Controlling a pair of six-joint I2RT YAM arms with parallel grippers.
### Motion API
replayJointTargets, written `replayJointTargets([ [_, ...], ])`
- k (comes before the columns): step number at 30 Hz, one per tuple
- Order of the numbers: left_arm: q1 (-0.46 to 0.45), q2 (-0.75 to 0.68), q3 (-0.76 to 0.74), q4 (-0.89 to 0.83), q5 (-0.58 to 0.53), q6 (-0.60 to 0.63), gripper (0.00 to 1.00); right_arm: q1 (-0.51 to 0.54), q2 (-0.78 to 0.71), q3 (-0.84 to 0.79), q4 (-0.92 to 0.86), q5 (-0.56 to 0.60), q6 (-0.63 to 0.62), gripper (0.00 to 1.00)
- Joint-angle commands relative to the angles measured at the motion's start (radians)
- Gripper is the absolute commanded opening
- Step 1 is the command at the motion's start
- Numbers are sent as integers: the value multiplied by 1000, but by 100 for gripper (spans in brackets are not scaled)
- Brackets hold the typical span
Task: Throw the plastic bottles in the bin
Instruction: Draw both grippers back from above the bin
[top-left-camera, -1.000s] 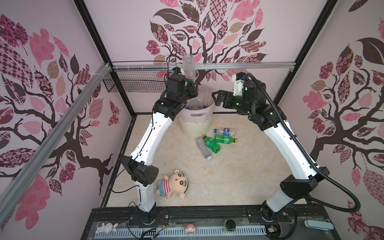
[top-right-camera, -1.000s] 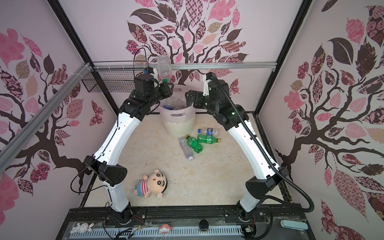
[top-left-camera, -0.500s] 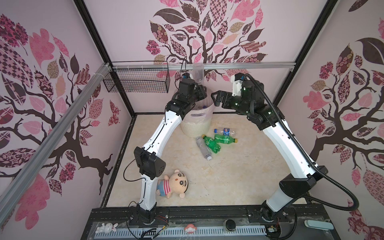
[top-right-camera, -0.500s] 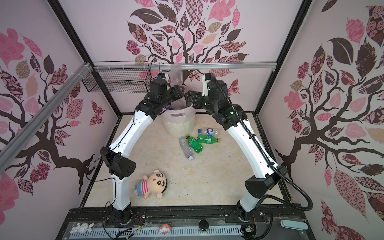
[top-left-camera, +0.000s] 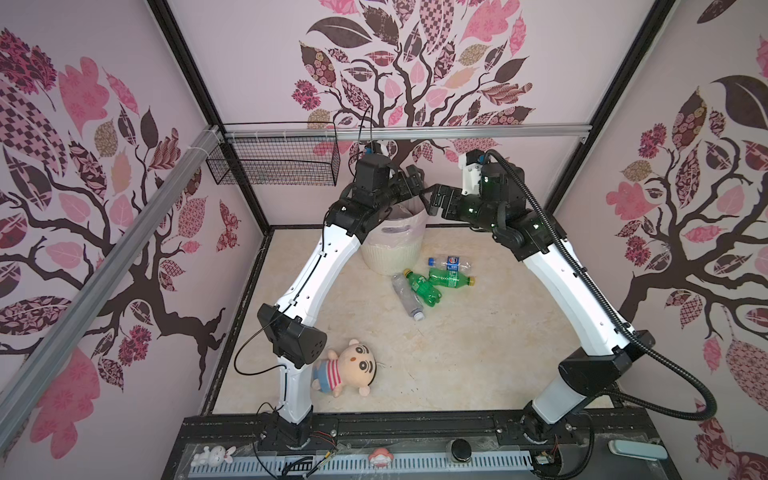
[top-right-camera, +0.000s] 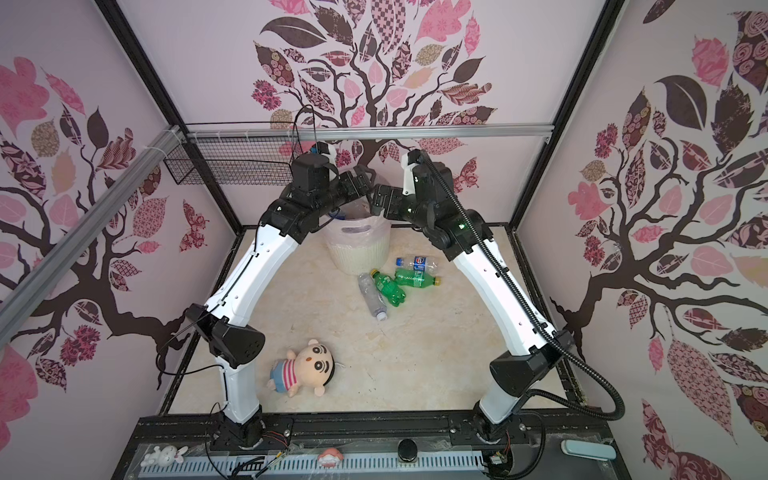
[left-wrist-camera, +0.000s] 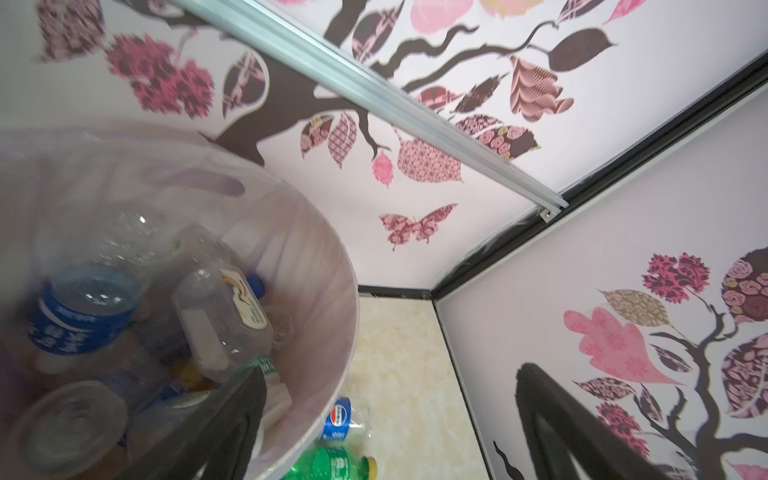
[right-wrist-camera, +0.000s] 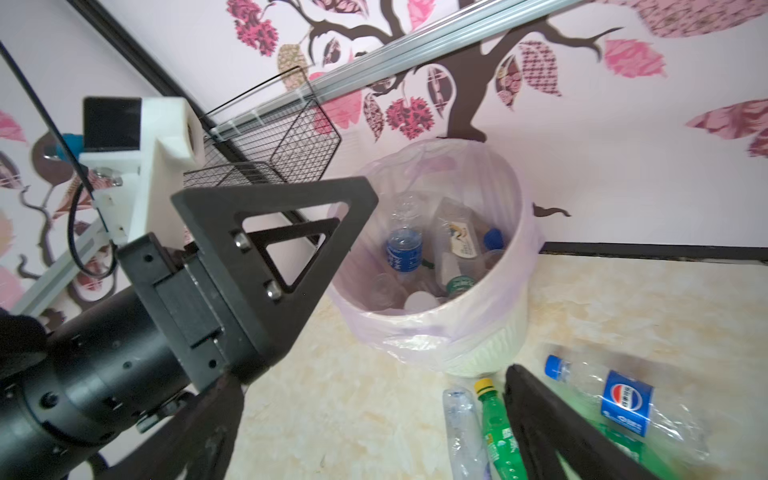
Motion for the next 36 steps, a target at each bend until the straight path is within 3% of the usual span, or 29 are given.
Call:
replayJointTargets([
  [1,-3,-41,-26,-4,-1,17,97,-7,2,14,-2,9,20,100],
  [19,8,-196,-267,-6,-26,3,97,-7,-82,-103,-21,24,21,100],
  [36,57,-315,-491,22,23,-60,97,-6,-188,-291,-2,-5,49,100],
])
